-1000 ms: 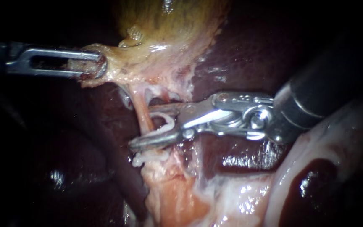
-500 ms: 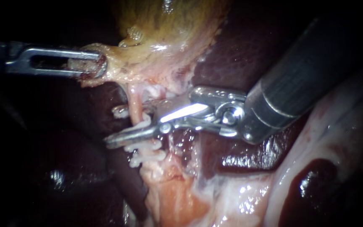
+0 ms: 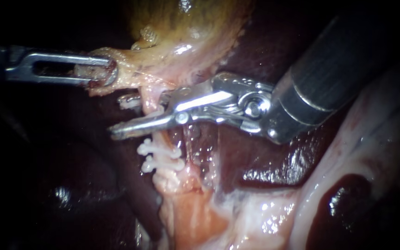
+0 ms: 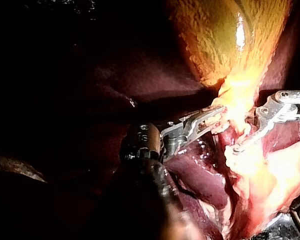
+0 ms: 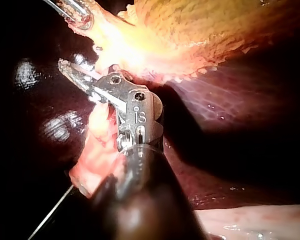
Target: Clipping third clip left tube
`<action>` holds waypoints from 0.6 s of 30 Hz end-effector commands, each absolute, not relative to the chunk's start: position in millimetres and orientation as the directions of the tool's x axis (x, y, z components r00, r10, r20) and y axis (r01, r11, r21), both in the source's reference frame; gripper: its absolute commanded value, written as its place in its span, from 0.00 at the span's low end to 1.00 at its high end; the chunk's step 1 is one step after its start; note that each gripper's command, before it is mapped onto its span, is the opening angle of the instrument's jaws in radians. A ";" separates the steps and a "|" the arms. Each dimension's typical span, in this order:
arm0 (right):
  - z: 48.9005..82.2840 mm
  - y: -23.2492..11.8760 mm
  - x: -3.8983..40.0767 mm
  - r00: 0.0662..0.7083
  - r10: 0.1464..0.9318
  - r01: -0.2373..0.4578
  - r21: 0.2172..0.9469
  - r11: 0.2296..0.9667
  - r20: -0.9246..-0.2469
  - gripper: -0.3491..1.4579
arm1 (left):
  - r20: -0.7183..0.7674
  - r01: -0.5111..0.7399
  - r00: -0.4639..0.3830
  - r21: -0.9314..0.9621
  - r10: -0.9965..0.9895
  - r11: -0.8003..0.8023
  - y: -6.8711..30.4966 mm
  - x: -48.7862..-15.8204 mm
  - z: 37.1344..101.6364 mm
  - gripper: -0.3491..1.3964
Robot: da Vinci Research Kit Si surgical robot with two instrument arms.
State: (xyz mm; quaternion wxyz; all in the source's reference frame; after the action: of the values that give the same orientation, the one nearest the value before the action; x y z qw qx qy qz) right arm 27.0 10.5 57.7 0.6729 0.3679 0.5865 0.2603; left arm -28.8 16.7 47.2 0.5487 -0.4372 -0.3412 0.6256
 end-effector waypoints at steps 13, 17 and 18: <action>53.7 11.1 26.2 0.115 0.812 0.160 0.818 0.553 -0.572 0.47 | -0.172 -0.386 -0.018 -0.907 0.985 -0.166 17.0 -28.5 47.6 0.00; 53.3 11.2 26.0 0.112 0.827 0.180 0.829 0.529 -0.551 0.47 | -0.172 -0.386 -0.018 -0.908 0.985 -0.166 17.1 -28.3 47.9 0.00; 53.3 11.2 25.9 0.116 0.833 0.184 0.835 0.518 -0.542 0.46 | -0.172 -0.386 -0.018 -0.908 0.985 -0.166 17.1 -28.2 47.9 0.00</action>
State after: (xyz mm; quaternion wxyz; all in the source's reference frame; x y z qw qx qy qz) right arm 25.9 11.3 53.2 0.6197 0.4163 0.6120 0.2611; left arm -28.2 17.2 47.9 0.5477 -0.4371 -0.3422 0.6260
